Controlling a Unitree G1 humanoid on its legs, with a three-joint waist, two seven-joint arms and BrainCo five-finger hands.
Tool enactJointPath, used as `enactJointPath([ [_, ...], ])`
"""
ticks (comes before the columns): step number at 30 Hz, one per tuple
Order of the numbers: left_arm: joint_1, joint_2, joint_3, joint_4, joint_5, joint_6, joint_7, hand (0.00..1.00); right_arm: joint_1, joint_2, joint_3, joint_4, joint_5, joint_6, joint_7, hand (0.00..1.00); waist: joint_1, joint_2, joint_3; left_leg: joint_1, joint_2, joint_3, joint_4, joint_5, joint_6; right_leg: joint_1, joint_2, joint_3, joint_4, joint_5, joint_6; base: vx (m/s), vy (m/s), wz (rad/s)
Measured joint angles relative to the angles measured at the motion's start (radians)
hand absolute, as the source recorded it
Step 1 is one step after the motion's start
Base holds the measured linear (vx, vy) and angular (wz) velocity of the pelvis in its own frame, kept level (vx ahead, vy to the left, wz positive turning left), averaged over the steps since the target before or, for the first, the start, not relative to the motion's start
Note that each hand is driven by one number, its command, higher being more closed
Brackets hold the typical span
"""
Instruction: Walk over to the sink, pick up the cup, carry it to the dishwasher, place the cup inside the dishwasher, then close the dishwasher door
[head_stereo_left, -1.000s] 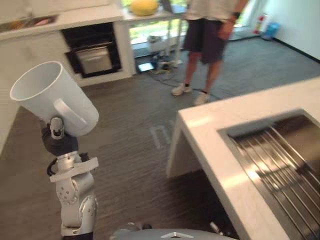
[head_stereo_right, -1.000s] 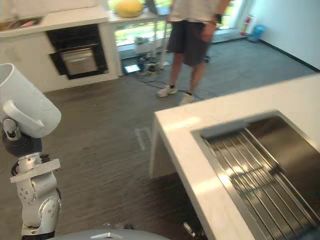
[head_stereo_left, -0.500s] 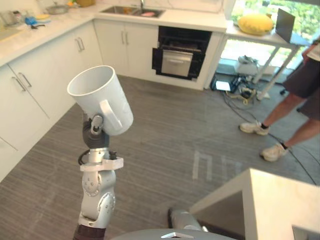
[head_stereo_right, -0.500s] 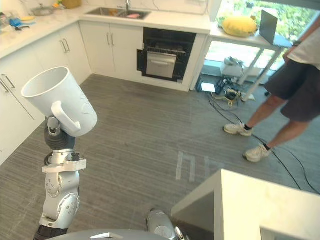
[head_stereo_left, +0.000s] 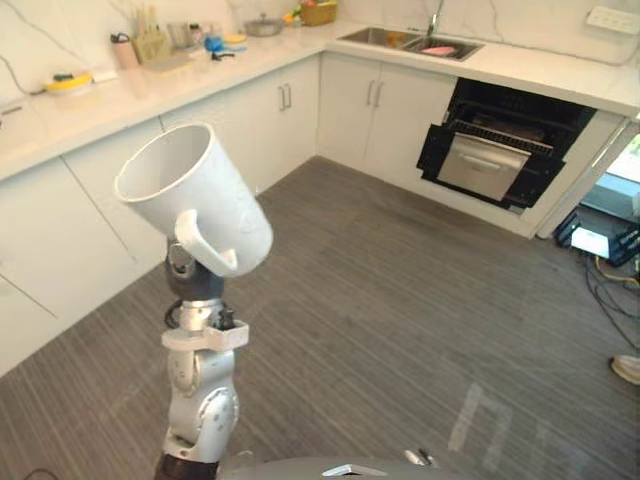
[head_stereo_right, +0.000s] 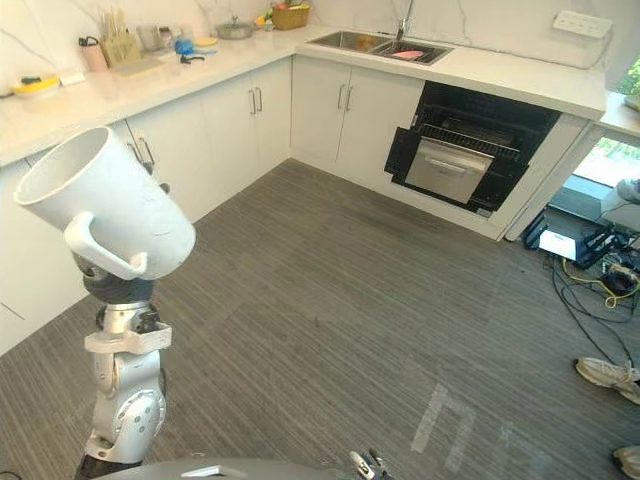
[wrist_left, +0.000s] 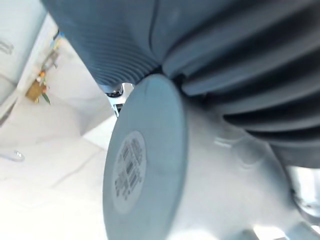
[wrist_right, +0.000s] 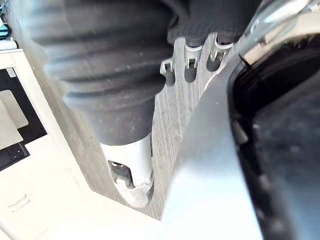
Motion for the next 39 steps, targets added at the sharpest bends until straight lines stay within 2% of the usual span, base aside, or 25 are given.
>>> enactJointPath([
  [1,0.007,0.01,0.01,0.004,0.0,-0.011,0.009,1.0,-0.014,-0.002,0.017,0.009,-0.011,-0.001,0.004,0.0,0.001,-0.028,0.006,-0.005,0.013,0.0,0.048,-0.015,-0.017,0.037,0.03,0.009,-0.058,0.015,-0.03,0.13,-0.064,-0.2],
  [2,0.015,0.02,0.01,0.007,0.0,-0.012,0.01,1.0,-0.02,-0.003,0.017,0.013,-0.011,-0.002,0.004,0.0,0.001,-0.021,0.012,-0.008,0.023,0.001,0.068,-0.017,-0.018,0.046,0.034,0.025,-0.067,0.026,-0.037,0.15,-0.058,-0.38],
  [3,0.031,0.034,0.009,0.009,0.003,-0.012,0.008,1.0,-0.036,-0.003,0.017,0.032,-0.011,-0.01,0.004,0.0,0.0,-0.037,0.008,-0.007,0.042,0.005,0.108,-0.018,-0.019,0.053,0.037,0.04,-0.07,0.033,-0.042,0.08,-0.019,-0.38],
  [4,0.037,0.041,0.01,0.011,0.005,-0.016,0.002,1.0,-0.045,-0.005,0.016,0.046,-0.01,-0.012,0.004,0.0,0.004,-0.036,0.009,-0.013,0.05,0.007,0.132,-0.023,-0.023,0.056,0.04,0.053,-0.068,0.033,-0.044,0.1,-0.038,-0.58],
  [5,0.038,0.052,0.007,0.035,0.007,-0.038,-0.026,1.0,-0.062,-0.015,0.014,0.065,-0.01,-0.015,0.003,0.0,0.013,-0.027,0.006,-0.029,0.047,-0.008,0.122,-0.051,-0.03,0.044,0.048,0.078,-0.053,0.022,-0.052,0.05,-0.037,-0.47],
  [7,0.035,0.056,-0.009,0.055,0.008,-0.043,-0.057,1.0,-0.08,-0.041,0.014,0.088,-0.01,-0.013,-0.007,0.0,0.002,0.006,-0.014,-0.012,0.029,-0.009,0.058,-0.066,-0.018,0.004,0.049,0.091,0.01,-0.018,-0.045,0.05,0.014,-0.27],
  [8,0.032,0.06,-0.013,0.057,0.009,-0.043,-0.066,1.0,-0.08,-0.047,0.012,0.087,-0.01,-0.014,-0.01,0.0,-0.003,0.001,-0.015,0.009,0.005,-0.005,0.023,-0.067,-0.019,-0.026,0.036,0.094,0.081,-0.053,-0.02,0.02,0.028,-0.23],
  [9,0.015,0.06,-0.019,0.062,0.009,-0.044,-0.078,1.0,-0.082,-0.04,0.01,0.091,-0.009,-0.013,-0.02,0.0,-0.002,-0.009,-0.008,0.038,-0.026,0.003,-0.021,-0.063,-0.016,-0.097,0.021,0.112,0.255,-0.1,0.048,-0.01,0.01,-0.22],
  [10,0.002,0.061,-0.028,0.073,0.009,-0.044,-0.078,1.0,-0.085,-0.031,0.009,0.093,-0.008,-0.013,-0.022,0.0,-0.004,-0.009,-0.008,0.048,-0.028,0.005,-0.031,-0.059,-0.015,-0.152,0.019,0.112,0.37,-0.097,0.099,-0.03,0.007,-0.18],
  [11,-0.028,0.08,-0.049,0.099,0.01,-0.039,-0.077,1.0,-0.091,-0.005,0.008,0.1,-0.002,-0.015,-0.026,0.0,-0.007,-0.023,-0.005,0.081,-0.038,0.006,-0.065,-0.058,-0.015,-0.259,0.0,0.099,0.58,-0.033,0.165,0.01,0.031,0.01],
  [12,-0.038,0.1,-0.072,0.107,0.021,-0.032,-0.076,1.0,-0.091,0.013,0.006,0.099,0.005,-0.019,-0.027,0.0,-0.018,-0.04,-0.003,0.116,-0.049,0.004,-0.113,-0.05,-0.009,-0.322,-0.021,0.069,0.704,0.046,0.133,0.05,0.026,0.17],
  [13,-0.051,0.114,-0.103,0.116,0.04,-0.018,-0.076,1.0,-0.091,0.025,0.014,0.096,0.002,-0.024,-0.026,0.0,-0.033,-0.047,0.005,0.144,-0.048,0.003,-0.146,-0.041,-0.001,-0.379,-0.047,0.019,0.791,0.048,0.061,0.08,-0.002,0.2],
  [14,-0.056,0.116,-0.116,0.117,0.045,-0.009,-0.076,1.0,-0.091,0.028,0.016,0.094,0.001,-0.024,-0.026,0.0,-0.037,-0.059,0.005,0.15,-0.047,0.001,-0.151,-0.039,0.002,-0.397,-0.055,0.009,0.786,0.024,0.031,0.08,-0.035,0.28],
  [15,-0.063,0.113,-0.145,0.118,0.047,0.0,-0.076,1.0,-0.089,0.036,0.022,0.086,0.001,-0.025,-0.027,0.0,-0.04,-0.062,0.001,0.155,-0.035,-0.003,-0.153,-0.024,-0.007,-0.411,-0.06,-0.007,0.703,-0.012,0.022,0.13,-0.112,0.27],
  [17,-0.062,0.107,-0.177,0.126,0.042,0.013,-0.077,1.0,-0.075,0.042,0.046,0.075,0.016,-0.036,-0.028,0.0,-0.041,-0.074,0.003,0.159,-0.018,-0.011,-0.153,-0.018,-0.025,-0.394,-0.061,-0.012,0.476,-0.013,0.013,0.2,-0.153,0.29],
  [18,-0.062,0.106,-0.196,0.127,0.034,0.028,-0.077,1.0,-0.054,0.058,0.052,0.07,0.023,-0.043,-0.044,0.0,-0.042,-0.082,0.004,0.169,-0.006,-0.022,-0.141,-0.028,-0.047,-0.352,-0.063,-0.038,0.229,0.104,-0.014,0.25,-0.128,0.17],
  [19,-0.063,0.108,-0.194,0.125,0.033,0.032,-0.077,1.0,-0.051,0.068,0.055,0.067,0.023,-0.046,-0.049,0.0,-0.04,-0.096,0.004,0.176,-0.006,-0.019,-0.127,-0.036,-0.062,-0.33,-0.064,-0.039,0.155,0.215,-0.022,0.41,-0.215,0.0],
  [20,-0.061,0.093,-0.195,0.142,0.026,0.039,-0.075,1.0,-0.05,0.074,0.052,0.066,0.026,-0.049,-0.055,0.0,-0.037,-0.088,0.01,0.183,0.026,-0.012,-0.087,-0.061,-0.086,-0.298,-0.039,-0.036,0.121,0.262,-0.004,0.34,-0.161,-0.22],
  [22,-0.06,0.072,-0.212,0.153,0.02,0.046,-0.075,1.0,-0.042,0.046,0.057,0.038,0.02,-0.062,-0.046,0.0,-0.041,-0.04,0.017,0.213,0.074,0.032,-0.101,-0.07,-0.103,-0.289,0.017,-0.033,0.102,0.263,-0.024,0.27,-0.092,-0.43],
  [23,-0.06,0.067,-0.215,0.154,0.017,0.046,-0.075,1.0,-0.044,0.043,0.057,0.038,0.018,-0.061,-0.043,0.0,-0.041,-0.034,0.016,0.215,0.08,0.038,-0.109,-0.074,-0.11,-0.284,0.025,-0.032,0.087,0.257,-0.024,0.14,-0.029,-0.33],
  [24,-0.049,0.06,-0.245,0.205,-0.043,0.033,-0.103,1.0,-0.01,0.042,0.092,0.037,0.012,-0.057,-0.018,0.0,-0.031,-0.073,-0.029,0.262,0.044,0.094,-0.171,-0.067,-0.12,-0.189,0.016,-0.032,-0.111,0.312,-0.011,0.04,-0.014,-0.08],
  [30,-0.048,0.06,-0.233,0.205,-0.044,0.033,-0.103,1.0,-0.01,0.041,0.092,0.036,0.012,-0.057,-0.018,0.0,-0.029,-0.068,-0.026,0.262,0.043,0.095,-0.172,-0.067,-0.12,-0.191,0.016,-0.033,-0.109,0.312,-0.011,0.0,0.0,0.0],
  [34,-0.021,0.057,-0.156,0.205,-0.061,0.022,-0.107,1.0,-0.011,0.041,0.092,0.028,0.013,-0.06,-0.015,0.0,-0.031,-0.061,-0.018,0.262,0.046,0.094,-0.161,-0.071,-0.119,-0.205,0.017,-0.032,-0.073,0.29,-0.011,0.0,-0.004,-0.01],
  [37,-0.007,0.045,-0.066,0.203,-0.084,-0.009,-0.1,1.0,-0.009,0.041,0.094,0.007,0.014,-0.065,-0.009,0.0,-0.028,-0.058,-0.008,0.244,0.066,0.097,-0.104,-0.107,-0.125,-0.256,0.025,-0.028,0.036,0.22,-0.025,-0.01,-0.04,-0.08],
  [39,-0.003,0.023,-0.007,0.196,-0.09,-0.031,-0.085,1.0,-0.017,0.035,0.103,-0.006,0.019,-0.066,-0.001,0.0,-0.022,-0.05,-0.001,0.244,0.095,0.108,-0.035,-0.172,-0.15,-0.309,0.027,-0.036,0.195,0.131,-0.039,0.03,-0.037,-0.25],
])
